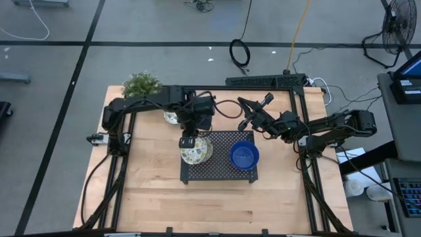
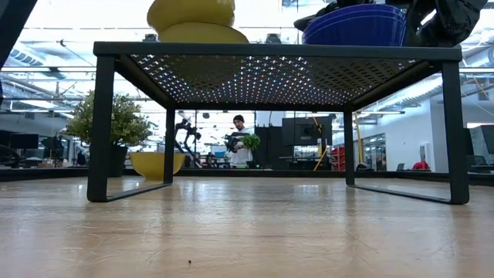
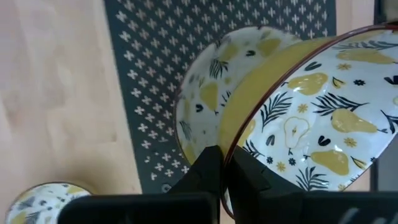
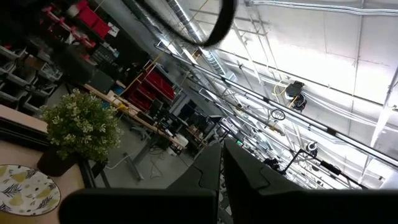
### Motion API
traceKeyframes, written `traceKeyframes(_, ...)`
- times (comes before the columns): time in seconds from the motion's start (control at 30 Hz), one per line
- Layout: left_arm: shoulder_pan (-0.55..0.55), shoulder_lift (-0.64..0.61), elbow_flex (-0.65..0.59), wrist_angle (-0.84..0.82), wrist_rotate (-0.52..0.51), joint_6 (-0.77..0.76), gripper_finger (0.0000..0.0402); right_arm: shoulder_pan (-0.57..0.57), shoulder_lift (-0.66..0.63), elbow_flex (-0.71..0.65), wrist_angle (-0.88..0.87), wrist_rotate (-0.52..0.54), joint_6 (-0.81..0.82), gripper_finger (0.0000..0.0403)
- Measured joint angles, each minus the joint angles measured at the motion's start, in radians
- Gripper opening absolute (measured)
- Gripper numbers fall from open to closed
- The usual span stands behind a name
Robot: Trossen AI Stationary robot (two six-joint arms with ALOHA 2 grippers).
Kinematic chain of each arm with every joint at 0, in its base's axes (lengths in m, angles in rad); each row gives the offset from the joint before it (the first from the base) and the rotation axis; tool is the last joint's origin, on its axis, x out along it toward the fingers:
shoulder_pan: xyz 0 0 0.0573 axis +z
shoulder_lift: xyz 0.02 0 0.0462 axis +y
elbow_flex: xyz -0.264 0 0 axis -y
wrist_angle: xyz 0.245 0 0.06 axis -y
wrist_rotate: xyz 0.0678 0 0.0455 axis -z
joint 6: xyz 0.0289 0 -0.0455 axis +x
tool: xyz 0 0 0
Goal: Pick & Place Mini bowls
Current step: Stack the right white bowl on the white bowl on the shelf, then stack the white bowl on the stacked white bowls on the shelf
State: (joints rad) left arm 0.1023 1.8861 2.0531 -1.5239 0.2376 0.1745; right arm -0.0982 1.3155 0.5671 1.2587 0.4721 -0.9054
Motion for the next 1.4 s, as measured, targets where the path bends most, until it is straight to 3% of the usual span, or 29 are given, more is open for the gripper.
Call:
traceKeyframes(0.23,0.006,0.027,-0.004,0.002,-0.006,-0.002,0.0025,0.000,0.000,0.000,0.000,0.002,0.000,0.0008)
traceKeyframes(0.47,0.016,0.028,-0.004,0.002,0.005,-0.003,0.0010,0.000,0.000,0.000,0.000,0.002,0.000,0.0008)
traceKeyframes(0.77,0.016,0.028,-0.004,0.003,-0.005,-0.012,0.0107,0.000,0.000,0.000,0.000,0.002,0.000,0.0008)
traceKeyframes(1.07,0.016,-0.003,0.009,-0.012,-0.139,0.001,0.0159,0.000,0.000,0.000,0.000,0.002,0.000,0.0008)
traceKeyframes(1.3,0.016,-0.071,0.032,0.003,-0.280,-0.012,0.0165,0.000,0.000,0.000,0.000,0.001,0.000,0.0008)
traceKeyframes(1.4,0.016,-0.117,0.033,0.011,-0.294,-0.021,0.0165,0.000,0.000,0.000,-0.005,0.001,0.001,0.0009)
